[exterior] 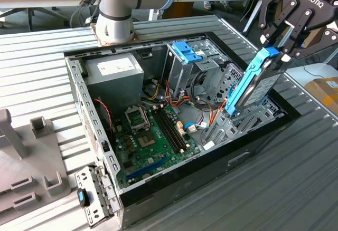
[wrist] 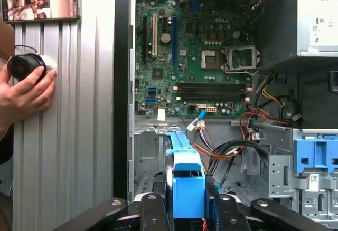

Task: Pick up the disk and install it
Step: 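Insert the disk into the insertion slot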

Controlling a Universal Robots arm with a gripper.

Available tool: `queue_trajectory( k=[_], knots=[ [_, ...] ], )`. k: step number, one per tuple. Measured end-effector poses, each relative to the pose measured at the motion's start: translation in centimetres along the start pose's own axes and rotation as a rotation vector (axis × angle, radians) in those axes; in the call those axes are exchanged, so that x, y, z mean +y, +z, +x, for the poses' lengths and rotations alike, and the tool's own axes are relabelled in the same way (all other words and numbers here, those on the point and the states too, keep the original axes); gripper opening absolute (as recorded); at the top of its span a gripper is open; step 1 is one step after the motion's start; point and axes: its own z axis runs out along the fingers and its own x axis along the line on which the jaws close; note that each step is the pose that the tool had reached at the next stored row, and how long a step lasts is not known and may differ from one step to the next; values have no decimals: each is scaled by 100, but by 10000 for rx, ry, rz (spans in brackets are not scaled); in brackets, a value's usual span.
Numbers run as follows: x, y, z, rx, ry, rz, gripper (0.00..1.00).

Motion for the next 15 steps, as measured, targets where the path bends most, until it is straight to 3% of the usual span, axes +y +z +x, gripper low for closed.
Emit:
queue_trajectory(
  k=[1,8,15],
  knots=[
    [-29,10,-1,-1,30,0,36],
    [-33,83,1,-4,130,1,36],
    [-32,89,0,-6,129,1,36]
  ],
)
